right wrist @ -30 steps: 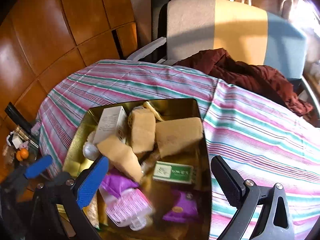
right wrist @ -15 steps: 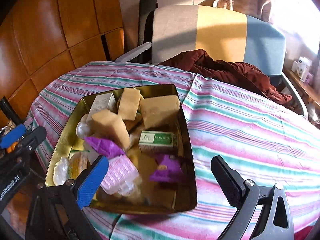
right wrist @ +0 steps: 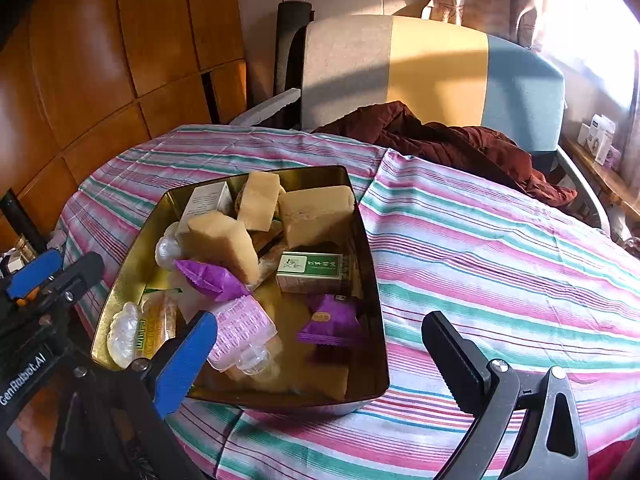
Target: Organize objects
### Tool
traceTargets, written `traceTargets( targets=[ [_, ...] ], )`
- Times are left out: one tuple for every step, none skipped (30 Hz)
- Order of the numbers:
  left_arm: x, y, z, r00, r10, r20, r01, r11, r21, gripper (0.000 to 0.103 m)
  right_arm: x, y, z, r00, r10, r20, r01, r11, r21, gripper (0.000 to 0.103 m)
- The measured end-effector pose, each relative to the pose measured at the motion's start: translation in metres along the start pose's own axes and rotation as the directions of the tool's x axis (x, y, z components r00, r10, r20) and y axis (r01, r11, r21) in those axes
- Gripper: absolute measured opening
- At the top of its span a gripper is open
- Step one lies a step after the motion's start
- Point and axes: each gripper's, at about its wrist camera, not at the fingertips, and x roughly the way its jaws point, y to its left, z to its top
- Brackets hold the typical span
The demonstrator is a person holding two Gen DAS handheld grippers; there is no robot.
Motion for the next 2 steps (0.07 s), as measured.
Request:
traceTargets(
  targets=[
    [0.0003, 0.0000, 0.0003, 1.000, -0.003, -0.002, 0.003, 1.000, 0.000, 0.064, -0.0003, -0.0002, 0.0002, 1.000, -0.002, 0.001, 0.002, 1.000, 0.000, 0.103],
    [0.0008, 0.0002, 0.0004, 1.000, -0.009, -0.005, 0.009, 1.000, -0.001, 0.064, -0.0007, -0.0003, 0.0004, 1.000, -0.002, 0.003, 0.002, 1.000, 0.000, 0.103]
  ],
)
